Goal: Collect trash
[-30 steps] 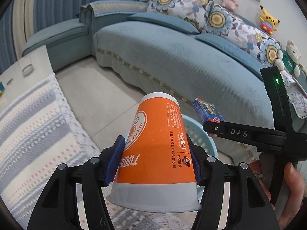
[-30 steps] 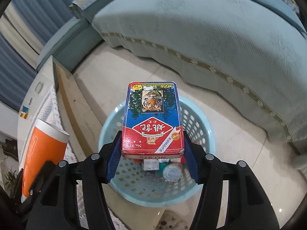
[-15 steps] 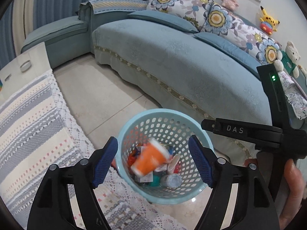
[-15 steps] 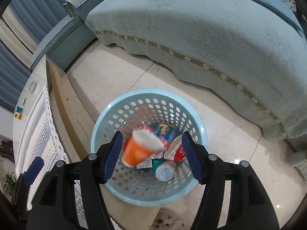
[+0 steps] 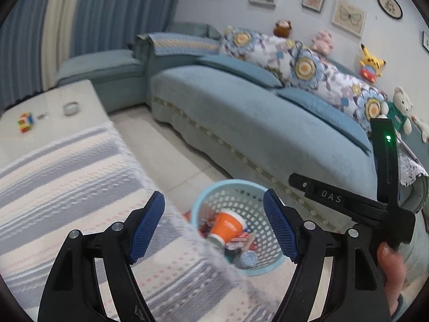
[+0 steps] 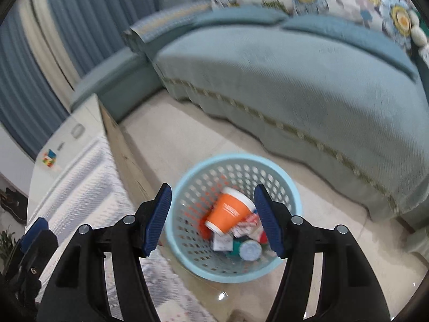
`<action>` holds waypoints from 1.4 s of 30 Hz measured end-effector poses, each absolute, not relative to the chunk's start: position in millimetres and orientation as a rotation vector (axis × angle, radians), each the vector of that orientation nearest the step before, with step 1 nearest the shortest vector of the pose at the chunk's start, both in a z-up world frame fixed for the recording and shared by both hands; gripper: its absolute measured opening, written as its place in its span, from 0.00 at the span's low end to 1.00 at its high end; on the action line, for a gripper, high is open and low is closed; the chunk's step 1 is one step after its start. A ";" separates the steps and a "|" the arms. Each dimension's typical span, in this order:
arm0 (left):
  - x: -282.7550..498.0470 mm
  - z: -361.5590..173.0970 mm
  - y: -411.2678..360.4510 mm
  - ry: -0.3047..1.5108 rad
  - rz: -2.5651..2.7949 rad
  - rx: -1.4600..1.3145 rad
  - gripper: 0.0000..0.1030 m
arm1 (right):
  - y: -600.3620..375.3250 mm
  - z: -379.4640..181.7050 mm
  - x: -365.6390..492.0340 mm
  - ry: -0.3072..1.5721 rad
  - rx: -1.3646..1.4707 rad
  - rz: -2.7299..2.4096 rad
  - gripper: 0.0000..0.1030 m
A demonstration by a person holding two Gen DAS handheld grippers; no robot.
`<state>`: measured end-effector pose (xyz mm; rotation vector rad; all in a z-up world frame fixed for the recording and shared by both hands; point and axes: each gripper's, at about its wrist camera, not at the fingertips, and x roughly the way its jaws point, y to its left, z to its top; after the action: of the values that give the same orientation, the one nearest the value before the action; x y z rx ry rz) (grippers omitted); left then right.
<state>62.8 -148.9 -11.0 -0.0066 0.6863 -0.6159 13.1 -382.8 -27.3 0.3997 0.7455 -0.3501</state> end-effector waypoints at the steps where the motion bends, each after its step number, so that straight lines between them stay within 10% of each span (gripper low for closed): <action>1: 58.4 -7.4 -139.7 0.676 -0.595 -0.010 0.72 | -373.2 -21.4 10.9 0.713 0.363 -0.360 0.59; 14: 7.1 48.3 -60.6 0.510 -0.409 -0.064 0.77 | -315.9 27.8 -42.5 0.395 0.191 -0.461 0.81; 42: -17.1 3.9 -34.9 0.363 -0.208 0.038 0.91 | -261.5 -8.9 -47.0 0.409 0.085 -0.467 0.92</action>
<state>-17.1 -34.9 3.9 0.0378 0.3632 -0.2077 -47.0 -261.5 -8.9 0.0852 0.4095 -0.4671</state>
